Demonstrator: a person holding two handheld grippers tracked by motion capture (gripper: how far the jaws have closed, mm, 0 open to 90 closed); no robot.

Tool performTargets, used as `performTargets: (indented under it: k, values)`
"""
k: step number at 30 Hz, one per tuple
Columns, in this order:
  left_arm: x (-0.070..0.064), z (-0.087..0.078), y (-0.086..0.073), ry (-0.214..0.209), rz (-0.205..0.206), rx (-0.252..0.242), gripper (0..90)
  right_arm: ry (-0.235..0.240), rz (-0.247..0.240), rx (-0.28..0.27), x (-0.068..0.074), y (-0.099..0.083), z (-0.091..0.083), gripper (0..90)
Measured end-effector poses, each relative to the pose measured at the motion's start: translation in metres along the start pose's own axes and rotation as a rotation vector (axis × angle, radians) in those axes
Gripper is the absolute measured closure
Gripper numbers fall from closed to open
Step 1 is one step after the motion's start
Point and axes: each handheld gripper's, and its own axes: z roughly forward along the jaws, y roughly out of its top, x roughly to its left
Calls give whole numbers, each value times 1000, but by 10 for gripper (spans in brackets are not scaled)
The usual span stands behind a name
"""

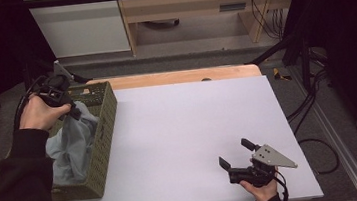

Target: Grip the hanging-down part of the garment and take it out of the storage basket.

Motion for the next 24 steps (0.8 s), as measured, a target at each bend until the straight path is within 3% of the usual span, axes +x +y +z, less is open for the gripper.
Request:
performTargets:
  k: [11,21,24]
  values:
    - [-1,-14,-1,13,3,-10,834,5,-2,3,0,0,0,20]
    - [-1,-43,-6,21,5,-57,837,5,1,4,2,0,1,20]
    - [-3,-58,-8,27,8,-81,837,12,-1,0,1,1,2,20]
